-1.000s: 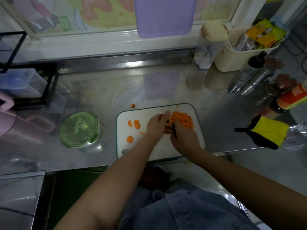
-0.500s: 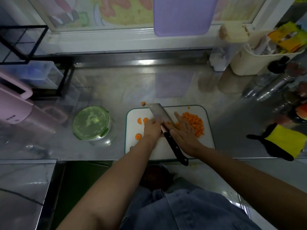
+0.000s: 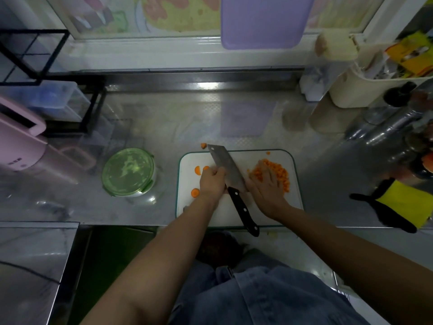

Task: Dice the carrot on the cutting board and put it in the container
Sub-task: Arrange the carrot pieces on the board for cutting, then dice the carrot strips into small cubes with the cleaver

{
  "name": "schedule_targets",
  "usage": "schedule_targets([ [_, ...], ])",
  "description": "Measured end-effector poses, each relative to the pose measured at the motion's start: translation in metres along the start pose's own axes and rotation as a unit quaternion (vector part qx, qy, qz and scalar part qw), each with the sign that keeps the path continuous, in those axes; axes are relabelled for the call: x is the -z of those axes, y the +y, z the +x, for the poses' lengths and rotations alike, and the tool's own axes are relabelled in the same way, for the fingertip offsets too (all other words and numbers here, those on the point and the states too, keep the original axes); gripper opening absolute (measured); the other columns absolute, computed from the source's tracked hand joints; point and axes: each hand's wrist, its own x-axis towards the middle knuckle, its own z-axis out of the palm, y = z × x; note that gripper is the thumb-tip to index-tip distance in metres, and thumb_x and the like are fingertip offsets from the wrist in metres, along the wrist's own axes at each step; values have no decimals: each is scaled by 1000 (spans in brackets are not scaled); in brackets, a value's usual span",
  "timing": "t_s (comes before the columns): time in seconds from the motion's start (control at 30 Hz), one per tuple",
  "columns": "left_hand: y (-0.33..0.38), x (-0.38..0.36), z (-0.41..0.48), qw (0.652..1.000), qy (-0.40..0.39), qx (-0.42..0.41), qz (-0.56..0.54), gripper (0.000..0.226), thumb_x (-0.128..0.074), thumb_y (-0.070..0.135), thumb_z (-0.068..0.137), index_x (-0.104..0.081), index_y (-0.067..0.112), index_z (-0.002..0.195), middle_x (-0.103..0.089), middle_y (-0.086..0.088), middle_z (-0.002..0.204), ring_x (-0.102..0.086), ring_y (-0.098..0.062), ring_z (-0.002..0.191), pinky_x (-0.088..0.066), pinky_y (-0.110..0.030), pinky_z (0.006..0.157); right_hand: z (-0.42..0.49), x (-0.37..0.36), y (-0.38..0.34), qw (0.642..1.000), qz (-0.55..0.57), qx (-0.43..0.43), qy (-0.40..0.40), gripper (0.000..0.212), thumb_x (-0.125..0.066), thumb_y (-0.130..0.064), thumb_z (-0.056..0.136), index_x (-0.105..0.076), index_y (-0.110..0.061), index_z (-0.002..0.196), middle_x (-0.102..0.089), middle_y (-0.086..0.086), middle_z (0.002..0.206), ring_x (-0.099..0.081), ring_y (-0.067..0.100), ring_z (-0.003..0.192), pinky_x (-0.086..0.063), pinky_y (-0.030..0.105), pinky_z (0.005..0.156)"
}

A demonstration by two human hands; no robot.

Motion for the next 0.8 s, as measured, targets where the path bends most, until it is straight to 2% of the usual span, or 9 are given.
schedule_targets([
  [0.07, -3, 3, 6, 1000, 17, 1, -1, 36, -46, 8, 93, -40, 13, 58, -44, -7, 57, -45, -21, 52, -41, -26, 48, -2, 5, -4, 998, -30, 38, 36, 75, -9, -61, 88, -41, -20, 141, -27, 8, 149, -23, 28, 136, -21, 47, 109],
  [0.13, -7, 5, 11, 1000, 26, 2, 2, 24, -50, 19, 87, -50, 10, 65, -57, -14, 68, -58, -34, 66, -53, -39, 61, -4, 8, -15, 993, 12, 112, 46, 68, -24, -63, 90, -42, -21, 141, -51, 3, 118, -48, 24, 108, -41, 41, 89],
  [0.2, -20, 6, 23, 999, 20, 3, 25, 30, -49, 31, 75, -61, 4, 73, -66, -20, 80, -65, -39, 79, -56, -52, 74, -4, 7, -28, 991, 20, 131, -18, 63, -47, -52, 92, -32, -24, 146, -59, -2, 102, -55, 17, 85, -42, 28, 63],
  [0.27, -15, 8, 18, 1000, 1, -1, 28, 34, -50, 29, 80, -66, -1, 84, -70, -21, 85, -68, -38, 80, -57, -53, 76, -2, 2, -37, 992, -18, 95, -76, 66, -53, -35, 93, -22, -22, 149, -63, 5, 98, -54, 18, 74, -38, 26, 52],
  [0.37, 1, 16, 0, 998, -51, -19, -14, 27, -50, 23, 99, -65, 1, 101, -70, -17, 96, -69, -31, 75, -60, -44, 72, -1, -5, -47, 997, 72, 37, -12, 47, -51, -19, 94, -38, -14, 139, -63, 11, 99, -59, 26, 79, -50, 37, 63],
  [0.43, -2, 27, -1, 993, -33, -74, 81, 25, -52, 28, 98, -67, 8, 101, -70, -12, 96, -66, -26, 76, -58, -41, 72, 2, -9, -49, 991, 134, -5, 31, 32, -50, -19, 94, -47, -13, 125, -62, 10, 91, -61, 27, 75, -54, 46, 65],
  [0.53, -19, 51, 8, 928, 42, -146, 339, 23, -57, 29, 93, -72, 13, 95, -70, -7, 92, -65, -24, 84, -52, -36, 75, 1, -15, -47, 982, 173, -61, 54, 16, -44, -23, 98, -47, -11, 109, -57, 14, 75, -57, 26, 56, -53, 41, 46],
  [0.6, -29, 64, 13, 904, 56, -148, 397, 20, -58, 24, 89, -71, 11, 97, -68, -8, 95, -64, -25, 88, -52, -37, 76, 0, -21, -45, 983, 155, -75, 58, 18, -43, -25, 99, -44, -10, 110, -55, 15, 73, -56, 28, 53, -51, 39, 40],
  [0.8, -33, 66, 24, 815, -13, -232, 531, 30, -57, 20, 89, -62, 17, 118, -57, -10, 116, -51, -27, 112, -49, -39, 85, 6, -27, -47, 992, 77, -83, 61, 16, -46, -17, 97, -42, -7, 109, -46, 4, 70, -53, 26, 56, -52, 47, 52],
])
